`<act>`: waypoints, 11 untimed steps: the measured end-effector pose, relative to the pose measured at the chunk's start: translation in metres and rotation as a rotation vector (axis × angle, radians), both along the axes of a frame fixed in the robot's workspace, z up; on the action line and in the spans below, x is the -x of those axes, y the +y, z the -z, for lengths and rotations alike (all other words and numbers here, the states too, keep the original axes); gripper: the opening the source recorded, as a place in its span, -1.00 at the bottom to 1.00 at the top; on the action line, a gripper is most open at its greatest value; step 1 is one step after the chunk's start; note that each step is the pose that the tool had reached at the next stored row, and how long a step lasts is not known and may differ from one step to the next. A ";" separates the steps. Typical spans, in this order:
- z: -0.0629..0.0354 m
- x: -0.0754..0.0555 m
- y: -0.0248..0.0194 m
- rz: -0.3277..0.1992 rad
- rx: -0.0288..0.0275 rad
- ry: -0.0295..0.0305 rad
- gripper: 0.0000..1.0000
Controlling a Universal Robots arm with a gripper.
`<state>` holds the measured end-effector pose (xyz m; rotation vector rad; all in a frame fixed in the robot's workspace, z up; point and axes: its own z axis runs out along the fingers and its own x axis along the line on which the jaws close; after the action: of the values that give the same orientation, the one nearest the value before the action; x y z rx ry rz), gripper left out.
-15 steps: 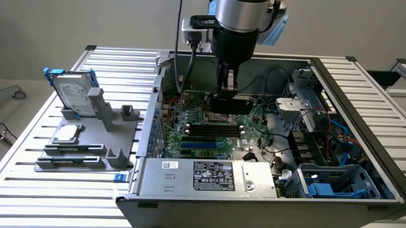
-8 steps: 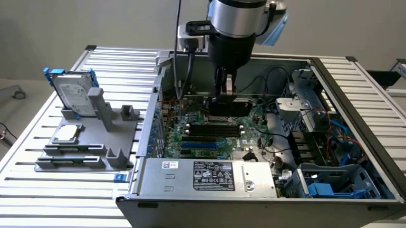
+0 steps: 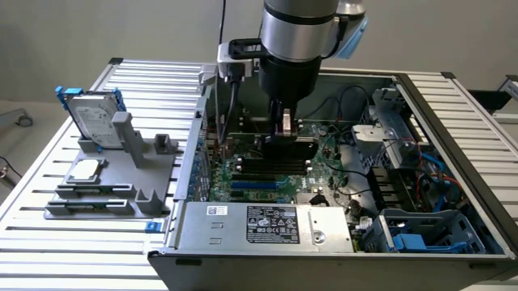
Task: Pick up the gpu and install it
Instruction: 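Insert the gpu into the slot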
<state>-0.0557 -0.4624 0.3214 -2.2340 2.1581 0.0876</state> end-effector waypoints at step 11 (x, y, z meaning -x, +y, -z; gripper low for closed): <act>0.0117 0.013 -0.0035 -0.004 0.0000 0.0000 -0.47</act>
<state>-0.0691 -0.4660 0.3097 -2.2388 2.1533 0.0877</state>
